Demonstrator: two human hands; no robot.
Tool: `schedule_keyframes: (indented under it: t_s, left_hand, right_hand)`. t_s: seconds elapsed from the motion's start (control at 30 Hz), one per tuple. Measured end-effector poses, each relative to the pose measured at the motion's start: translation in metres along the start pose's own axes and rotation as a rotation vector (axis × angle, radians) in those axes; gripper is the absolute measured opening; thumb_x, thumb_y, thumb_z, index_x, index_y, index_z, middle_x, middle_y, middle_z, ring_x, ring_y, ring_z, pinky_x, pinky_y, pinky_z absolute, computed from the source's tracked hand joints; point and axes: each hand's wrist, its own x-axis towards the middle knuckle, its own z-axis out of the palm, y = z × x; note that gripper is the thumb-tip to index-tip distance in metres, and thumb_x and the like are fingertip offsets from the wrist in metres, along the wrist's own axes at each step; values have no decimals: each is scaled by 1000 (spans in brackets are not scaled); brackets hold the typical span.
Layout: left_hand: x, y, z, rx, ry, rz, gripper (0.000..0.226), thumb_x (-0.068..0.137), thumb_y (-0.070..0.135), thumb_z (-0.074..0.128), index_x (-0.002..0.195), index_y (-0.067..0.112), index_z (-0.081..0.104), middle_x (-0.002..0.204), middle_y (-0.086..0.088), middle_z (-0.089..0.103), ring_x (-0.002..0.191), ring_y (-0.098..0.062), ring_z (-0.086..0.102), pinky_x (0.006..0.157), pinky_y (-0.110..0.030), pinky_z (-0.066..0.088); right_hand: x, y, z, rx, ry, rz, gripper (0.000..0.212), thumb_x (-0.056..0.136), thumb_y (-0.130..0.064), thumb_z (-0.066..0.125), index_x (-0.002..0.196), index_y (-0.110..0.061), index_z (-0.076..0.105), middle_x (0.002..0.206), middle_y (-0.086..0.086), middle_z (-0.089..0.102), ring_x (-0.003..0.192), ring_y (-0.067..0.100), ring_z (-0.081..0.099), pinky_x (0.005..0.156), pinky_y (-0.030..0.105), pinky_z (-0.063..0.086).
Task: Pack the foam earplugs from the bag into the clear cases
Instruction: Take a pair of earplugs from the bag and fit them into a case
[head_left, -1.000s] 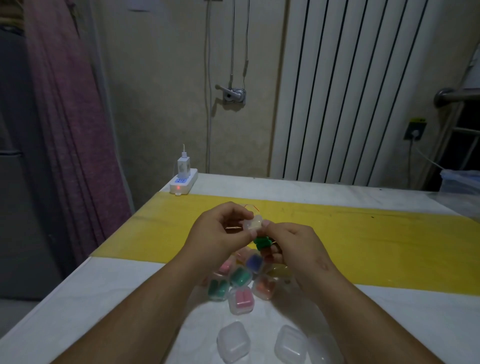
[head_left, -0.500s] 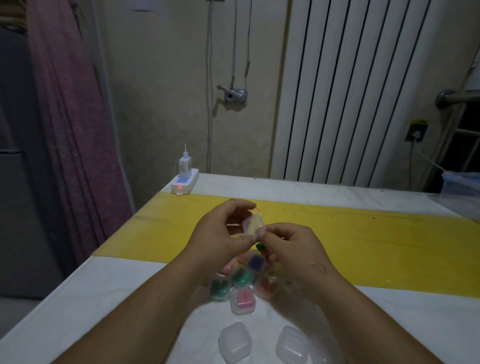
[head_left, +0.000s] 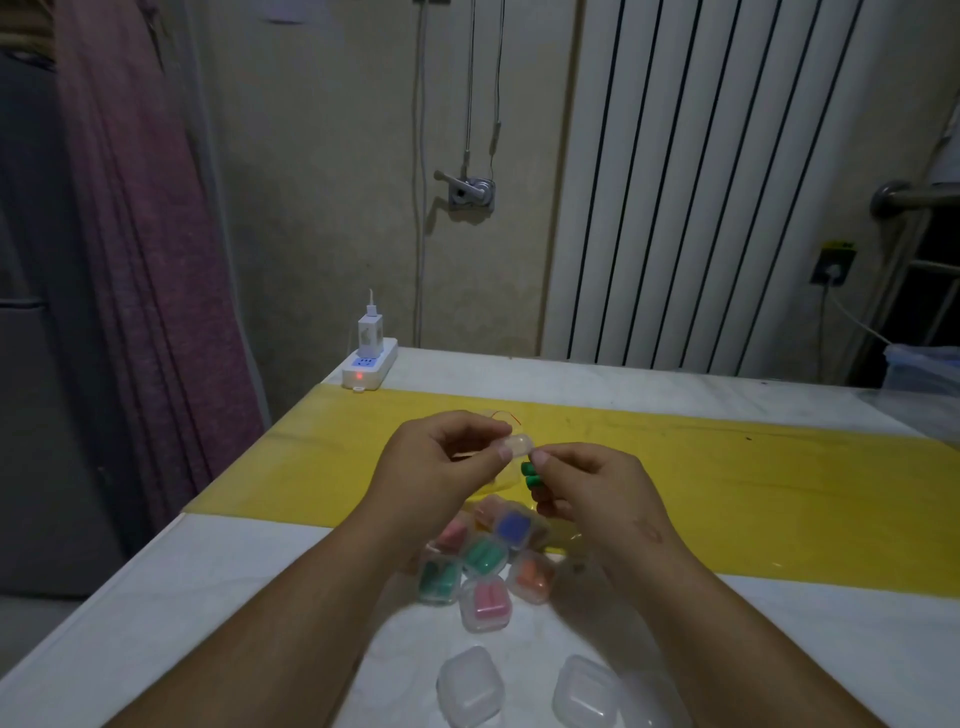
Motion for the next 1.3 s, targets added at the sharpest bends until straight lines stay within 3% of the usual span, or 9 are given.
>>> schedule_keyframes:
  t_s: [0.13,0.3,0.5,0.8,0.9,0.97,1.1,1.2,1.3]
  left_hand:
    - [0,-1,0,53,-13,23,25,76,3,79,99,12,74,101,2,73,90,-5,70,77,-20,57]
    - [0,-2,0,153,-14,54,24,74,8,81,96,16,75,104,2,70,92,-5,68,81,-21,57]
    - [0,-5,-1,171,-33,46,24,75,14,82,97,19,74,91,2,74,90,-12,71,84,-33,59]
    - [-2,-1,3,119,-70,38,31,78,8,78,107,19,70,94,5,73,87,-4,69,75,-15,53]
    - [0,0,-2,98,-121,32,44,81,10,76,118,31,67,98,3,70,87,-14,67,77,-26,58]
    - [1,1,-6,134,-170,27,44,82,8,74,115,37,69,103,3,66,92,-19,64,82,-31,58]
    - [0,1,-5,70,-158,24,28,79,-2,74,96,21,68,90,10,67,85,-14,66,77,-30,57]
    - [2,-1,-4,-26,-121,28,26,77,0,78,91,13,61,85,1,67,81,-14,67,77,-39,56]
    - [1,0,-3,-20,-106,41,28,75,1,80,94,7,60,87,-5,68,79,-15,68,76,-37,58]
  right_hand:
    - [-2,-5,2,91,-60,71,20,88,-20,68,75,-7,75,72,10,70,66,20,63,73,43,57]
    - [-5,-6,1,81,-89,45,18,88,-19,67,75,-9,76,70,10,68,66,19,60,75,42,56]
    - [-4,-4,2,6,-100,-15,13,86,-19,69,79,-14,78,68,8,67,62,16,58,73,45,55]
    - [-6,-5,4,-134,2,-84,17,81,-22,67,70,-12,74,56,2,62,55,11,51,61,34,46]
    - [-9,-7,4,-90,-46,-85,16,85,-20,66,75,-12,76,68,14,67,60,12,55,63,38,50]
    - [-8,-7,5,7,-65,-64,20,88,-9,59,77,-8,76,68,16,66,62,15,56,65,38,49]
    - [-3,-8,3,119,-39,-13,29,89,3,46,86,-2,74,72,16,66,64,22,58,62,34,51]
    - [-1,-7,-2,177,-96,46,23,90,-4,53,84,4,74,61,6,63,58,18,55,57,30,48]
    - [-2,-6,-1,176,-172,59,21,90,-13,63,76,-2,74,53,-1,57,56,17,52,55,28,45]
